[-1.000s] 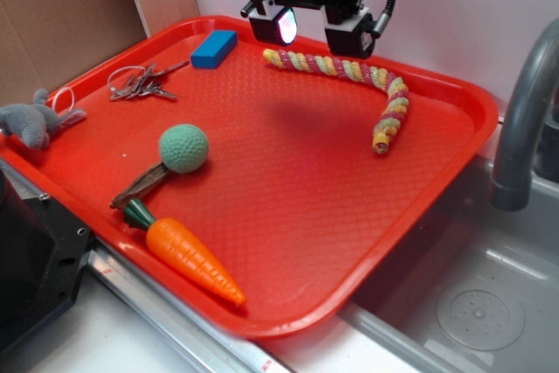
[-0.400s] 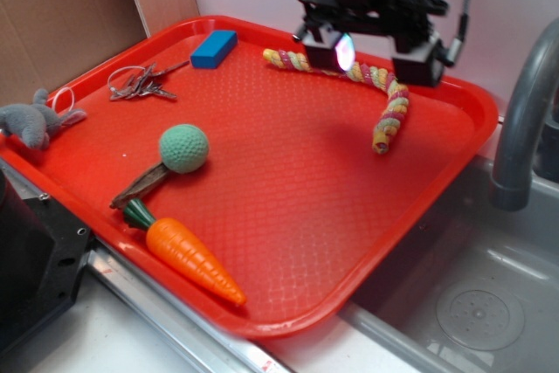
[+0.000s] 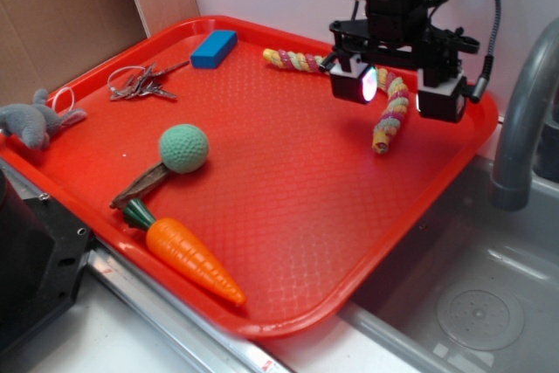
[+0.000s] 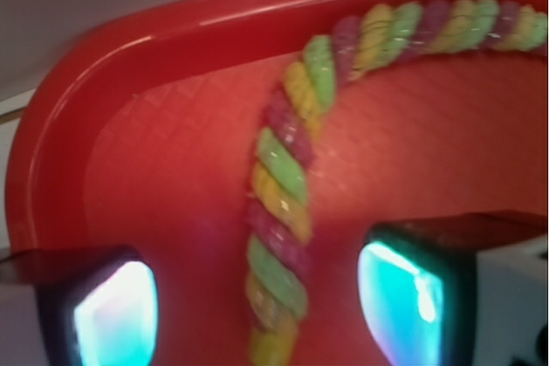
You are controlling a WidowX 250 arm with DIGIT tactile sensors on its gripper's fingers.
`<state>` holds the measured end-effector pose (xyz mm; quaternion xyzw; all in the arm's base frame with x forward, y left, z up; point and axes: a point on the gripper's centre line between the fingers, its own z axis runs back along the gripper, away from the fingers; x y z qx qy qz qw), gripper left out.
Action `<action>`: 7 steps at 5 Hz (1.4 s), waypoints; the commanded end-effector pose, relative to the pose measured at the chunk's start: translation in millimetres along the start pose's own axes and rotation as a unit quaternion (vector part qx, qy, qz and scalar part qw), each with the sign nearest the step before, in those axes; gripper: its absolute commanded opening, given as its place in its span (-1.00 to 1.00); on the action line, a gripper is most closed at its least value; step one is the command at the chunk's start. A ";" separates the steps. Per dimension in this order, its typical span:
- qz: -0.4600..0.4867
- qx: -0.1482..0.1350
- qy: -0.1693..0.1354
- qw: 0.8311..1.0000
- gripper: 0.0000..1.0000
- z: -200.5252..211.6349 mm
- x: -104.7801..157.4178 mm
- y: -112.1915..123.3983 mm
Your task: Grab the multicolored rope.
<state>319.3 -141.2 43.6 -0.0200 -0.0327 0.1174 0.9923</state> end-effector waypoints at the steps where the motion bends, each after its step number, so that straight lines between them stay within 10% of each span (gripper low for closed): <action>1: 0.002 -0.042 0.002 0.999 1.00 1.1 1.9 3.8; 2: 0.018 -0.042 0.018 0.999 -1.00 -6.3 -0.8 15.7; 4: 0.024 -0.024 -0.004 0.999 -1.00 11.8 -10.7 21.3; 5: -0.014 -0.084 -0.047 0.995 -1.00 58.3 -28.9 25.6; 7: -0.028 -0.031 -0.079 0.996 -1.00 161.6 -80.8 62.1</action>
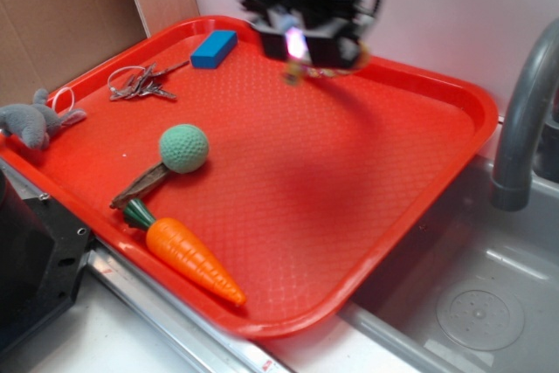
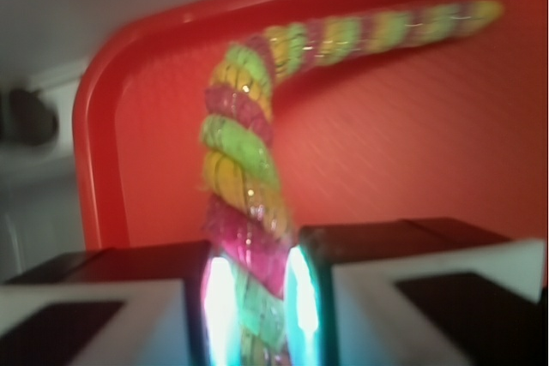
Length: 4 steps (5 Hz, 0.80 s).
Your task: Grab the multicolored rope.
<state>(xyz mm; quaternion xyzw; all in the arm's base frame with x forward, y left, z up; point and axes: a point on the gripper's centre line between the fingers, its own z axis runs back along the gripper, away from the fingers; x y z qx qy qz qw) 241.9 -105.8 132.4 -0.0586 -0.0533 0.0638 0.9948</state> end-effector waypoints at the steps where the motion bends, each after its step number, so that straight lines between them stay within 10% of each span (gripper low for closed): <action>1: 0.009 -0.002 -0.107 0.994 -1.00 119.6 -23.1 33.7; 4: 0.023 -0.020 -0.111 0.993 -1.00 122.9 -5.1 95.5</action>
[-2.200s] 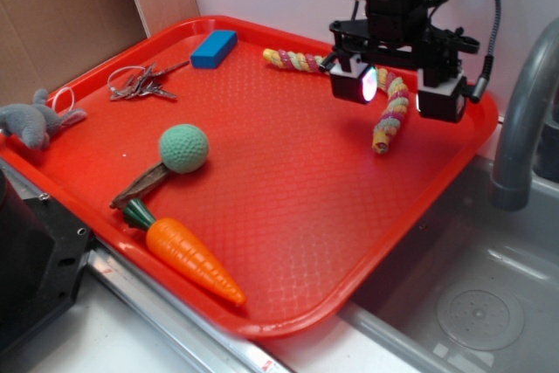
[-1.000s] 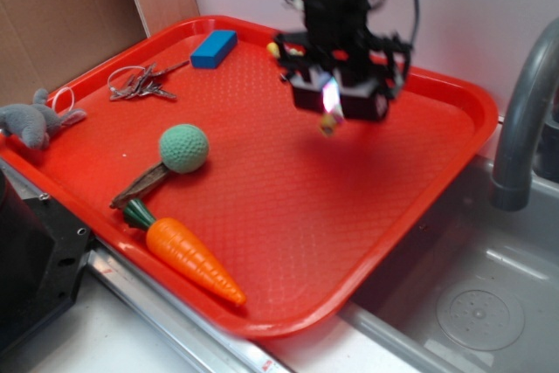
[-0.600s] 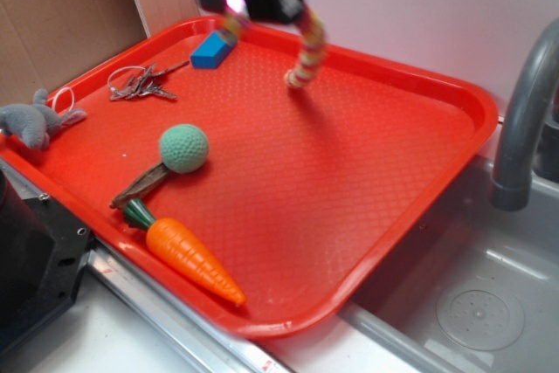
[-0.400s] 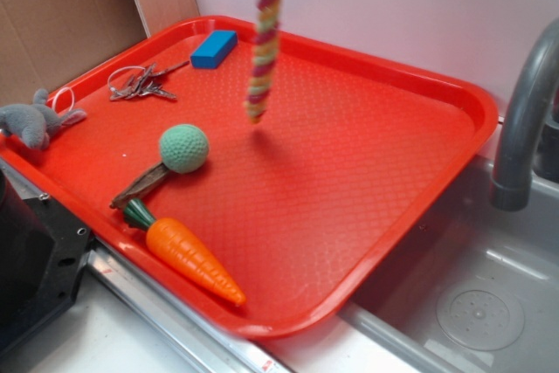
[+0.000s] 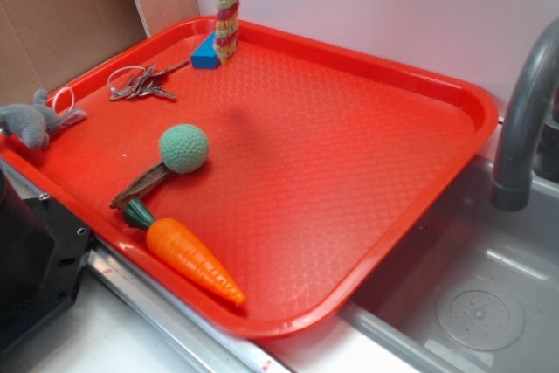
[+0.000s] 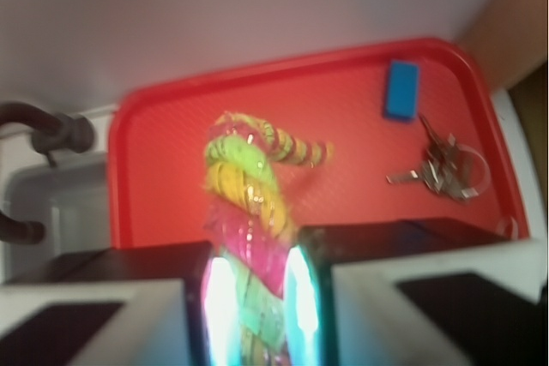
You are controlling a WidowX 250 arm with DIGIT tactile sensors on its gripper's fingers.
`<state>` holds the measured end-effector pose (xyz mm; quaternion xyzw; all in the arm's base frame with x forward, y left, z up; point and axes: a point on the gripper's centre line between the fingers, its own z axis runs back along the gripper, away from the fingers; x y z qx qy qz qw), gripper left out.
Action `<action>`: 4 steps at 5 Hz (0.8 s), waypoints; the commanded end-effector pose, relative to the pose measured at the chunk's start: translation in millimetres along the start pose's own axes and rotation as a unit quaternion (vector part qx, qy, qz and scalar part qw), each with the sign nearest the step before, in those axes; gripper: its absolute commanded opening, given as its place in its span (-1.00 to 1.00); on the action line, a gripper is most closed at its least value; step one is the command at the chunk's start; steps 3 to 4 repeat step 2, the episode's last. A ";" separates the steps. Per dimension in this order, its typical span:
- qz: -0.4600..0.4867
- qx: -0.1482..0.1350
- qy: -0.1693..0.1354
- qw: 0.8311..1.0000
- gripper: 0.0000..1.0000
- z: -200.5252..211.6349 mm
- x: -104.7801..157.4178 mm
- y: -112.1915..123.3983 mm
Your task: Grab the multicolored rope.
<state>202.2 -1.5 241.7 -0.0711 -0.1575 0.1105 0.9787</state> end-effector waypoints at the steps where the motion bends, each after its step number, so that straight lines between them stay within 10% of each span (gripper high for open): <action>1: -0.017 -0.009 0.000 1.000 -1.00 -14.7 13.5 -1.7; 4: -0.025 -0.006 0.006 1.000 -1.00 -21.9 13.6 -4.7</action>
